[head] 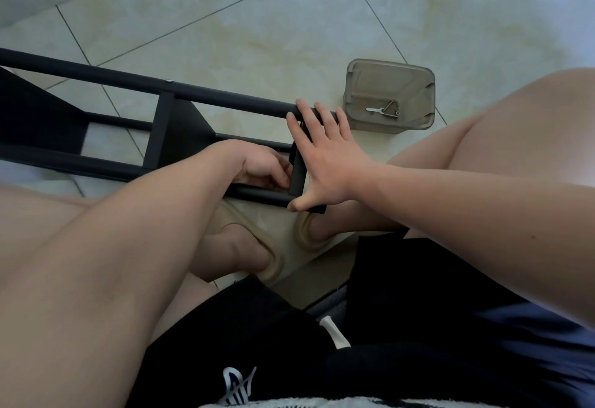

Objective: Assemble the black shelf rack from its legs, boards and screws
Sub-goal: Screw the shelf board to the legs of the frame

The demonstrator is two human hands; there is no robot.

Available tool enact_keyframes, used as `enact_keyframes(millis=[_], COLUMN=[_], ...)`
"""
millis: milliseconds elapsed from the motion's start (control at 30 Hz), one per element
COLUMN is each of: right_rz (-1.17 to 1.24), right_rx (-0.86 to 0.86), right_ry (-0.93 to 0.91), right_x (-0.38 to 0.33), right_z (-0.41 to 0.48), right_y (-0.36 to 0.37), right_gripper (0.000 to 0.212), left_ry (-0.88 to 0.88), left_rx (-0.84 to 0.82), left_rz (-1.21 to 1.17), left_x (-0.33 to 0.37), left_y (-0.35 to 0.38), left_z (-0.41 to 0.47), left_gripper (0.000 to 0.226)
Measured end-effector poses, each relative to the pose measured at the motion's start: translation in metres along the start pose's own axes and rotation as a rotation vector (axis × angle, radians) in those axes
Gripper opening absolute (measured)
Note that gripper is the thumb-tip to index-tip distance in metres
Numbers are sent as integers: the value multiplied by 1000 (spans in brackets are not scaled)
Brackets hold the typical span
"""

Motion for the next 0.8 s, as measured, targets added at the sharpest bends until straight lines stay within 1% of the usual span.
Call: enact_keyframes(millis=[100, 200, 300, 500, 800], right_rz=[1, -6, -9, -5, -7], right_rx=[2, 5, 4, 6, 3], right_ry=[1, 4, 2, 4, 0], right_x=[0, 1, -1, 0, 0], right_z=[1, 1, 0, 0, 0], right_y=[0, -1, -1, 0, 0], right_gripper=[151, 151, 152, 151, 151], left_ry=[-42, -76, -81, -70, -29], left_rx=[-17, 19, 60, 80, 91], left_rz=[24, 73, 85, 70, 56], left_x=[-2, -4, -3, 6, 5], left_y=[2, -3, -5, 1, -2], left_z=[-3, -3, -1, -3, -4], left_gripper=[18, 21, 16, 22, 24])
Point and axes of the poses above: each hand's wrist, its own z-axis towards the middle knuckle, its own y-axis out of the palm, x = y × z, the point moved 8 cm from there along z, towards the middle knuckle, and after that the axes turned 6 degrees about -z, right-handed, at the moved point
